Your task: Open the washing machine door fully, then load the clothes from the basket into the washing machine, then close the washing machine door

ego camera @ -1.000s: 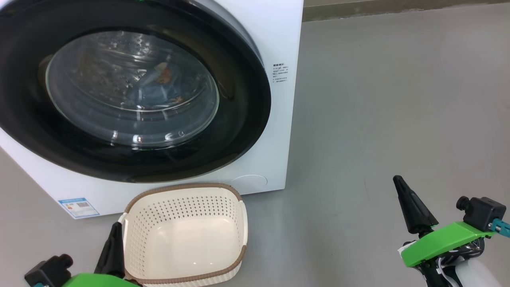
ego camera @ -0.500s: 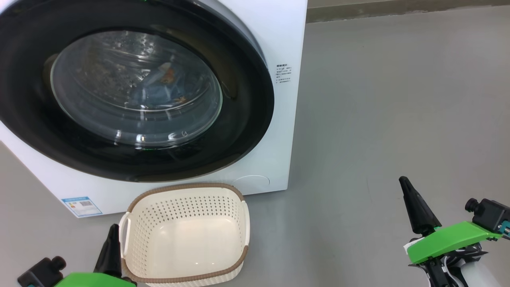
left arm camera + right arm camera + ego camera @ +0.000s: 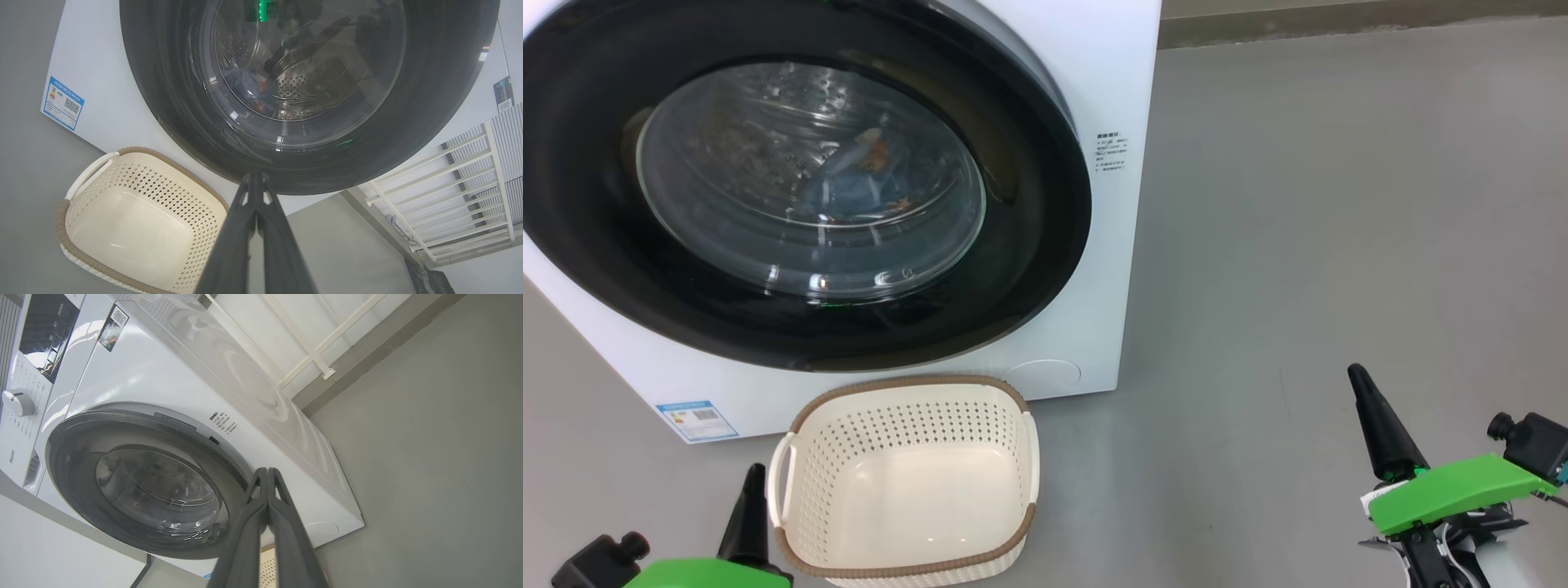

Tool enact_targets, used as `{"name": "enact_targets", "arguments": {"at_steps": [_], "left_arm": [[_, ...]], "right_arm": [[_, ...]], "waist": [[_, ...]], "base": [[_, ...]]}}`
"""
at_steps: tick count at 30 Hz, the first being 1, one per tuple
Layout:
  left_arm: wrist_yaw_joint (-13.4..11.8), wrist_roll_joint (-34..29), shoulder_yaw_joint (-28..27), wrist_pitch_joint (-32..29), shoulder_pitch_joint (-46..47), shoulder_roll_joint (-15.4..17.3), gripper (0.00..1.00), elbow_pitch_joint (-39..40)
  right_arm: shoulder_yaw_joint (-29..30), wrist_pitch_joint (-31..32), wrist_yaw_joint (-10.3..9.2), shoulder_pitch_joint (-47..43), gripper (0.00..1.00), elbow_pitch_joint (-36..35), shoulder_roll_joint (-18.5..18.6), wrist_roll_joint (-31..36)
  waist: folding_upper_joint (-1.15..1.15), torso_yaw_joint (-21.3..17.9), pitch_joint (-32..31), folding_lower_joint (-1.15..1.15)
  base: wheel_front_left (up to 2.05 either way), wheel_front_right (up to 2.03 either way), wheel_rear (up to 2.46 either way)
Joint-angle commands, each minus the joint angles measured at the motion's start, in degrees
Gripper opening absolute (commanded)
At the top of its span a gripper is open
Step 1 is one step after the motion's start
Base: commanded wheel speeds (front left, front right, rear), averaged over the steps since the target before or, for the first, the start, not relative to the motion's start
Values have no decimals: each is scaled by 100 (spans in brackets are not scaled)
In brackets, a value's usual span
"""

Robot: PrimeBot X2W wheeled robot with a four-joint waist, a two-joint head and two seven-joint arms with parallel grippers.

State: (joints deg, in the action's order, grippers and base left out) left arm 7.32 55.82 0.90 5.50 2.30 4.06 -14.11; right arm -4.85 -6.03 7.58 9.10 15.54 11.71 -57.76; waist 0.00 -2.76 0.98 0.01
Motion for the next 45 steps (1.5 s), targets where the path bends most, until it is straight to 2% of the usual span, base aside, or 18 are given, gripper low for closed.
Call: {"name": "enact_targets", "arguments": {"at_steps": [1, 45], "left_arm": [[7, 134, -147, -36, 242, 57, 0, 110], [13, 2365, -529, -780, 336, -54, 0, 44]], "right_arm": [[19, 30, -4, 13, 0, -145, 15, -138], [693, 777, -7, -185, 0, -151, -528, -2278]], "waist": [[0, 6, -2, -1], [0, 178, -52, -1]], "base": [[0, 0, 0], [0, 0, 0]]}}
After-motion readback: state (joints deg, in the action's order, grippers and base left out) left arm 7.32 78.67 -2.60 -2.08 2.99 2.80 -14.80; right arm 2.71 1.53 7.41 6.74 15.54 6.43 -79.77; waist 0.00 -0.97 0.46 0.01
